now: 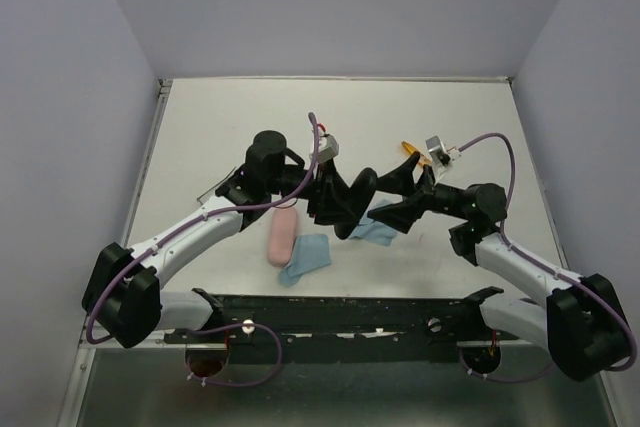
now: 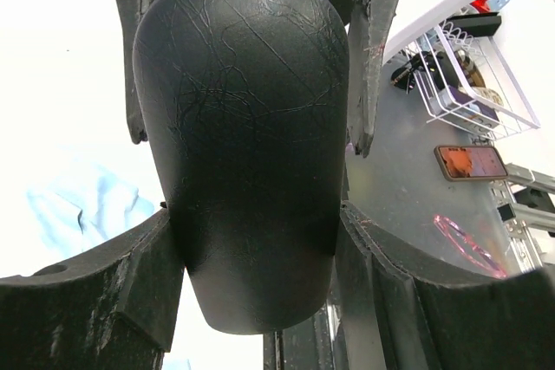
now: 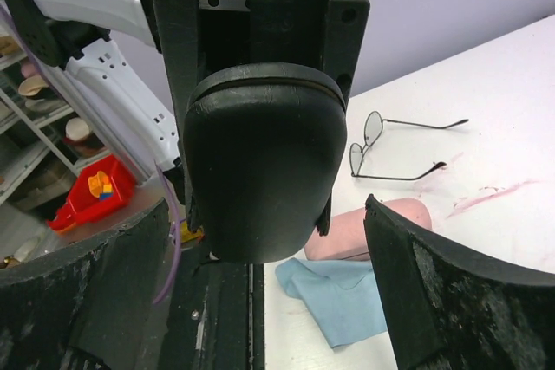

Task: Organize the sunglasses
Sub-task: Pass from the left arm to the right

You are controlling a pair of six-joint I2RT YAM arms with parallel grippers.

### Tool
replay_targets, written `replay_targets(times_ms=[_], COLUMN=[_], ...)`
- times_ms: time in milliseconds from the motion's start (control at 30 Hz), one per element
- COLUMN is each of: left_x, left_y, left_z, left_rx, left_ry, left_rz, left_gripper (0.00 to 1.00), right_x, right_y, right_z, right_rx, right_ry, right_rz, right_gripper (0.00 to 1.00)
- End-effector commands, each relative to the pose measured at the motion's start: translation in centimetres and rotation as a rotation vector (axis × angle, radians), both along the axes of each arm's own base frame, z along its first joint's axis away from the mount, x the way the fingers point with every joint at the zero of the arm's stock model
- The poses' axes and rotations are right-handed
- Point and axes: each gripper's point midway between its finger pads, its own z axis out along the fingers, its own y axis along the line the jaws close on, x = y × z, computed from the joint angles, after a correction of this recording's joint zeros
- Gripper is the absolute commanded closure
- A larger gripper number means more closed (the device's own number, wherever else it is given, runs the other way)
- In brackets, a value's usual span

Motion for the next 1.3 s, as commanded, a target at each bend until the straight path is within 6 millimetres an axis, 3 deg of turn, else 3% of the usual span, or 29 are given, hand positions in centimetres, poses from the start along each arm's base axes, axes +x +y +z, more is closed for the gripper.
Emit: replay_targets(times_ms=[0, 267, 433, 500, 600, 667, 733, 833, 867, 900, 933, 967, 1267], left_x=[-0.8, -1.0, -0.6, -0.1, 1.4, 2.2, 2.4, 2.3, 2.1, 2.0, 1.9, 1.9, 0.4], left_y=[-0.4, -0.8, -0.8, -0.8, -0.6, -0.3, -0.1, 0.0, -0.1, -0.2, -0.1, -0.2, 0.1], left_z=[2.2, 2.0, 1.9, 1.8, 1.1, 1.0, 0.7, 0.4, 0.5, 0.4, 0.4, 0.5, 1.4], left_rx=[-0.056, -0.041, -0.032, -0.014, 0.045, 0.065, 0.072, 0.075, 0.075, 0.076, 0.076, 0.071, 0.016], left_ry=[-0.065, -0.064, -0.054, -0.049, -0.025, -0.021, -0.015, -0.016, -0.011, -0.006, -0.004, -0.008, -0.044], left_rz=[-0.041, -0.047, -0.022, 0.018, 0.126, 0.193, 0.217, 0.214, 0.202, 0.191, 0.190, 0.186, 0.121], left_gripper=[1.00, 1.00, 1.00, 1.00, 1.00, 1.00, 1.00, 1.00, 0.90, 0.63, 0.46, 0.37, 0.01], right_x=[-0.9, -0.7, -0.8, -0.2, 2.0, 3.6, 4.4, 3.6, 3.0, 2.5, 2.0, 1.6, -1.2], right_y=[0.9, 2.2, 2.3, 2.5, 2.5, 2.1, 1.8, 1.8, 2.0, 2.1, 2.2, 2.2, 2.1], right_z=[1.9, 1.6, 1.6, 1.4, 0.3, -0.2, -0.7, -0.5, -0.4, -0.1, 0.1, 0.3, 2.0], right_rx=[0.035, 0.039, 0.039, 0.018, -0.048, -0.082, -0.119, -0.128, -0.124, -0.117, -0.113, -0.107, -0.036], right_ry=[-0.081, -0.056, -0.039, -0.008, 0.084, 0.119, 0.126, 0.093, 0.084, 0.079, 0.071, 0.068, 0.040], right_rz=[0.066, 0.108, 0.114, 0.091, -0.013, -0.111, -0.165, -0.128, -0.093, -0.064, -0.039, -0.018, 0.105], right_gripper=[0.00, 0.02, 0.50, 0.59, 0.80, 0.99, 0.99, 0.99, 0.99, 0.99, 0.99, 0.99, 0.99])
